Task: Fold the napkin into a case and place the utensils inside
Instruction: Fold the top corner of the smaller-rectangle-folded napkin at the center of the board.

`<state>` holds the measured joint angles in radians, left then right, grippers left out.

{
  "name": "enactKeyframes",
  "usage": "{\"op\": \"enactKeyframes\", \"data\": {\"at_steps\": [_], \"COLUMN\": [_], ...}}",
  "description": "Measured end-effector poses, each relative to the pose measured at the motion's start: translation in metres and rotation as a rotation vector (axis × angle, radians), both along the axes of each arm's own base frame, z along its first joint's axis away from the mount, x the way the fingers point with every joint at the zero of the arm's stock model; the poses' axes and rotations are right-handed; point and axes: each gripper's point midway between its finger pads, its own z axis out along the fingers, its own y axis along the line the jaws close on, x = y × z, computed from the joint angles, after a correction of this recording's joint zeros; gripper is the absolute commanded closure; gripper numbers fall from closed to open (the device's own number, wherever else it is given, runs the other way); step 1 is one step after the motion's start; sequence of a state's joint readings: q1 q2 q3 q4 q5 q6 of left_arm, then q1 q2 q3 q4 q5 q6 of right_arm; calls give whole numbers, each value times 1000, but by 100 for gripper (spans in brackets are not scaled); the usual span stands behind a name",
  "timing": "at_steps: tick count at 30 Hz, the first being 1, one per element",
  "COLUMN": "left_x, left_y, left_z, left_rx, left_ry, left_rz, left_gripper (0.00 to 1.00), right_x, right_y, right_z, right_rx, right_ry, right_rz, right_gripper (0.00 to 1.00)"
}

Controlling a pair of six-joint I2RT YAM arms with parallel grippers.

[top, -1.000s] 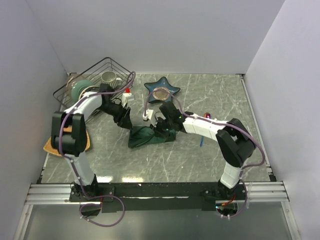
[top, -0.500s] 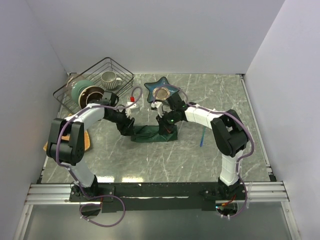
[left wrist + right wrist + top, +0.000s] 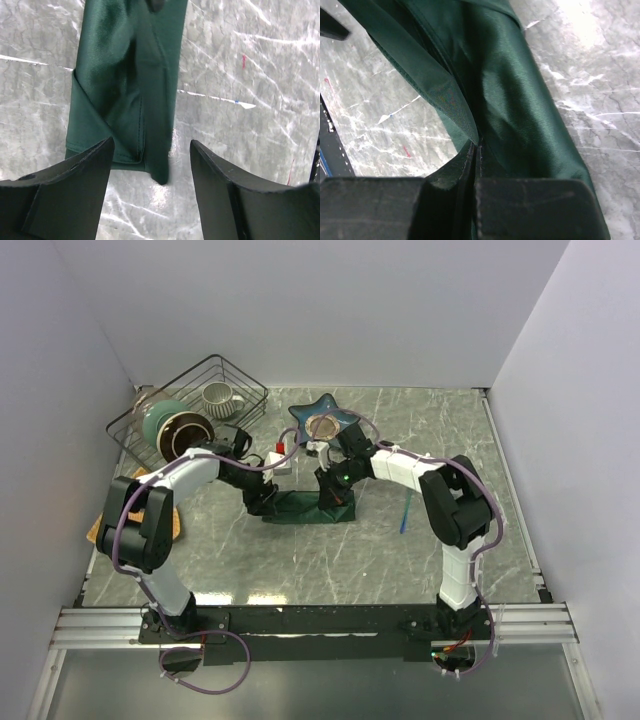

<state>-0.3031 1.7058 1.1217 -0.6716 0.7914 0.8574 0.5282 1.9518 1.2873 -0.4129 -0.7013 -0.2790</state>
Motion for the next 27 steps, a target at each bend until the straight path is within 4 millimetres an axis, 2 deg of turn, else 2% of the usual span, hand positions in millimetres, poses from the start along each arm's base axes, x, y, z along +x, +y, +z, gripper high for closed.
{"op": "enactKeyframes", "data": {"at_steps": [6,13,16,19,22,24,25,27], "left_x": [-7,-9,-7,-2,4,7,7,7], "left_y": [2,-9,-12,-13,-13,-14,-13,-13], "left_z": [-1,-10,-13,-14,-15,-15,-16,-17], "left_rx": [17,37,39,41,48,53,55,59], "left_ry": [-6,-15,-9,-12,-22,-26,-28,-23], "left_rz": [-51,-81,-76,-68,-58,-52,-50,-47], "left_gripper": [38,50,61,84,97,99,99,99], "right_x": [2,3,3,3,2,1,0,-3], "right_y": [-4,-6,-6,-6,-5,-5,-5,-6], "right_z": [-9,-10,-10,-10,-9,-9,-9,-8], "right_rx": [-11,-9,-9,-7,-1,3,7,14], "right_ry": [41,61,61,63,64,66,63,61], "right_rz": [-32,-49,-49,-49,-46,-43,-40,-36], "right_gripper": [100,100,100,100,90,75,57,47]}}
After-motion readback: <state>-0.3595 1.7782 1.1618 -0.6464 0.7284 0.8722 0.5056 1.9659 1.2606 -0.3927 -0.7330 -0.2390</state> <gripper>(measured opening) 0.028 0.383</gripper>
